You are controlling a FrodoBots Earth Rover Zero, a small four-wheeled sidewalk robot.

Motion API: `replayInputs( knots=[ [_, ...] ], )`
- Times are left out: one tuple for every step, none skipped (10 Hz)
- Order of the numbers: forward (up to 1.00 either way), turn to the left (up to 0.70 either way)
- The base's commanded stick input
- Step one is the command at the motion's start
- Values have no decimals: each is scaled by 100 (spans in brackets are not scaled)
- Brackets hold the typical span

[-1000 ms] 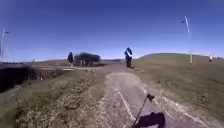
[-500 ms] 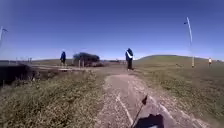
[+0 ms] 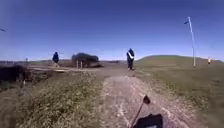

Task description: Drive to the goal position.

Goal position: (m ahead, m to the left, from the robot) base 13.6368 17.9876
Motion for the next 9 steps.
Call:
replayInputs(
  knots=[
    [100,0],
    [100,0],
    [100,0],
    [100,0],
    [100,0],
    [100,0],
    [100,0],
    [100,0],
    [100,0]
  ],
)
